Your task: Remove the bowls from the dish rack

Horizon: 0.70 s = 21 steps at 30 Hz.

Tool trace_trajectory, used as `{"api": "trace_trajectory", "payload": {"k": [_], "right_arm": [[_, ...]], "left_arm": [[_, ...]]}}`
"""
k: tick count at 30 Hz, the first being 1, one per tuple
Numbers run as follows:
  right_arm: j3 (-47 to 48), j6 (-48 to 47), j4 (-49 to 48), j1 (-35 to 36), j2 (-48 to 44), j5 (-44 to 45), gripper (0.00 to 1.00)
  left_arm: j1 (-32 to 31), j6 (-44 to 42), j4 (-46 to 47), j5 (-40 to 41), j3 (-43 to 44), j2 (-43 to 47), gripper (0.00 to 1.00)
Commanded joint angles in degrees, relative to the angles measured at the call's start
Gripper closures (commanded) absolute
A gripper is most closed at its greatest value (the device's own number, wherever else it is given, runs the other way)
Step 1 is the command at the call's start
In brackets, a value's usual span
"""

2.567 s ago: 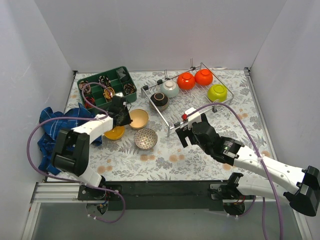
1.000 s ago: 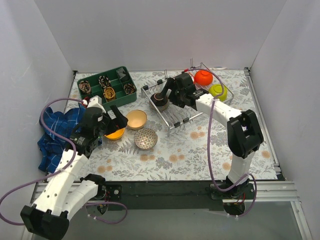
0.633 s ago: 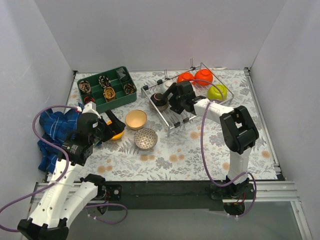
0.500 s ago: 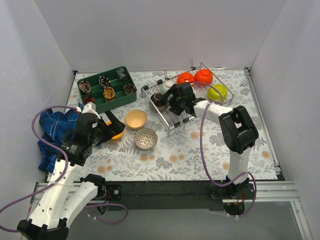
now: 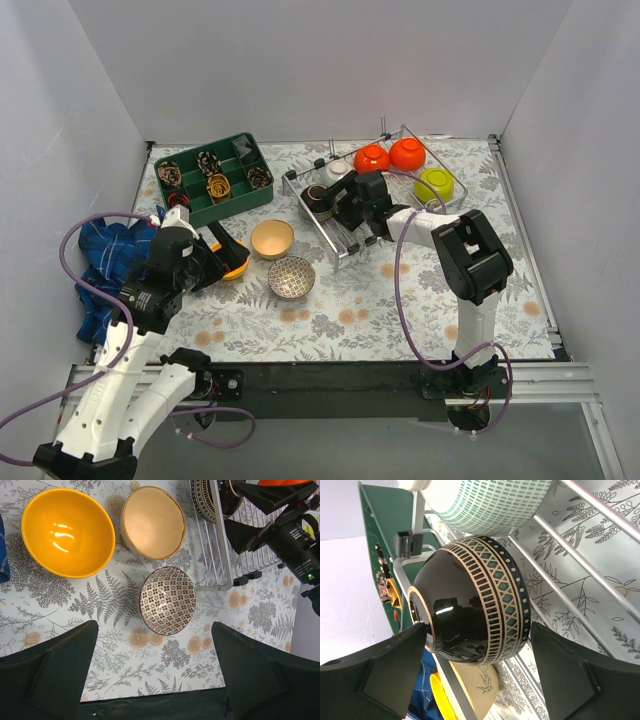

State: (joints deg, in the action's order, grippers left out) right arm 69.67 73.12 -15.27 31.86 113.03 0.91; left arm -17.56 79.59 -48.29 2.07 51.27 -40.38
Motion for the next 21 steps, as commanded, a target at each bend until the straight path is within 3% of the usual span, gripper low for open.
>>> {"api": "trace_trajectory", "payload": {"k": [1,6,9,12,15,21], "right_arm": [[-3.39,1.67,-4.94,-0.04,1.4,1.12,0.15],[-6.29,0.36,-7.84,-0.04,-1.06,0.41,0.4],[-7.97,-1.13,-9.43,-0.04,-3.69,0.67,0.64],[-9.64,-3.33,-10.13,-0.04,-6.59,0.94,0.82],[-11.48,-5.44,-10.66,0.22,-9.14,0.5,0.9],[-12.63,-13.78,-10.84,0.4,-14.15,-0.12,0.99]], "left_arm": [[0.25,0.21,-1.54,-0.31,1.64,1.36,0.02],[0.25,0.21,-1.81,-0.04,1.29,2.32,0.02],[0.25,0.13,-1.72,0.13,0.94,2.94,0.02],[0.25,-0.4,-1.72,0.48,0.5,3.12,0.02],[0.25,-0.75,-1.63,0.48,0.15,3.2,0.02],[0.25,-1.02,-1.54,0.48,-0.38,3.64,0.02]]}}
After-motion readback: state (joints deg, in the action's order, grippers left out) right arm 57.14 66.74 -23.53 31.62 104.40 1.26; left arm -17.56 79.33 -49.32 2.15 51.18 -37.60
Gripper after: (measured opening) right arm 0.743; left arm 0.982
